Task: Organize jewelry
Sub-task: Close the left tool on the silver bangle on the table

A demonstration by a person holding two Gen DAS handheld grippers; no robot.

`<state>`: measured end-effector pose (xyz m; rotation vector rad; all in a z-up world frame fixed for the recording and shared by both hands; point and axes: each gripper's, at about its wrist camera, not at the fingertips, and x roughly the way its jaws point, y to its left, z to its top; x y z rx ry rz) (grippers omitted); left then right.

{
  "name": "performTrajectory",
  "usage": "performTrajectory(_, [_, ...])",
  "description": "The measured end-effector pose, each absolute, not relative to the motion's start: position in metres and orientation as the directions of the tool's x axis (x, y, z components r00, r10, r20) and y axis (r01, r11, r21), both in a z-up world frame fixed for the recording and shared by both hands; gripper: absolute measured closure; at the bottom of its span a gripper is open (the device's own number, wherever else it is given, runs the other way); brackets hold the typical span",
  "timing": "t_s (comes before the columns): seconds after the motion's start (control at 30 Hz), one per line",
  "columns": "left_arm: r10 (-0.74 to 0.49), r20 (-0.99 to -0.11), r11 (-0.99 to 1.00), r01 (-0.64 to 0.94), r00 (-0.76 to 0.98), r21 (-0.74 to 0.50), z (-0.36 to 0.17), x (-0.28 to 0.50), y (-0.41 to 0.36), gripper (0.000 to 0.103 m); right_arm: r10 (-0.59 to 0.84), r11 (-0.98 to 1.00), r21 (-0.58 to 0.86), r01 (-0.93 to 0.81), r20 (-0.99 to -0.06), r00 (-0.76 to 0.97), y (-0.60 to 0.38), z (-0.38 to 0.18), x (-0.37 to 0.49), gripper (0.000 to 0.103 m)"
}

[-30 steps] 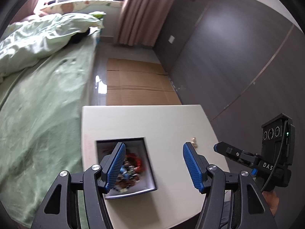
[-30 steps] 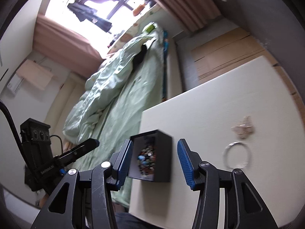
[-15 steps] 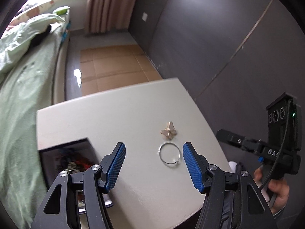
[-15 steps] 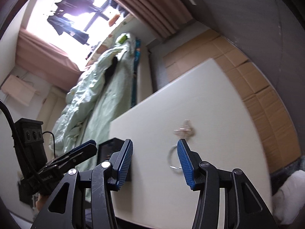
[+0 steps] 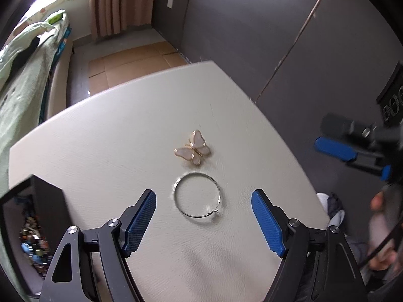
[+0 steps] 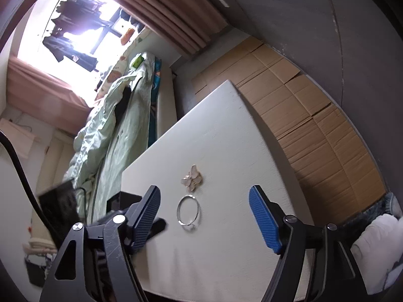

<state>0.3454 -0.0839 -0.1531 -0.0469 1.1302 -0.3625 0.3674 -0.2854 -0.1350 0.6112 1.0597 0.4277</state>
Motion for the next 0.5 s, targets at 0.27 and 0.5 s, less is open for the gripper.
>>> performTrajectory(0.27, [-0.238,-0.891,0.953,0.268,0.387,-0.139,-0.174,0.346,-0.094,0.024,0.587,0.757,0.653,-0.007,-0.676,0.446,-0.297,-0.139,0.37,0.026])
performTrajectory(0.5, [-0.186,-0.881,0.95,0.308,0.434,-0.049,-0.186,0.335,-0.105,0.025,0.589,0.76,0.65,-0.01,-0.682,0.434,-0.294,-0.143,0.371,0.026])
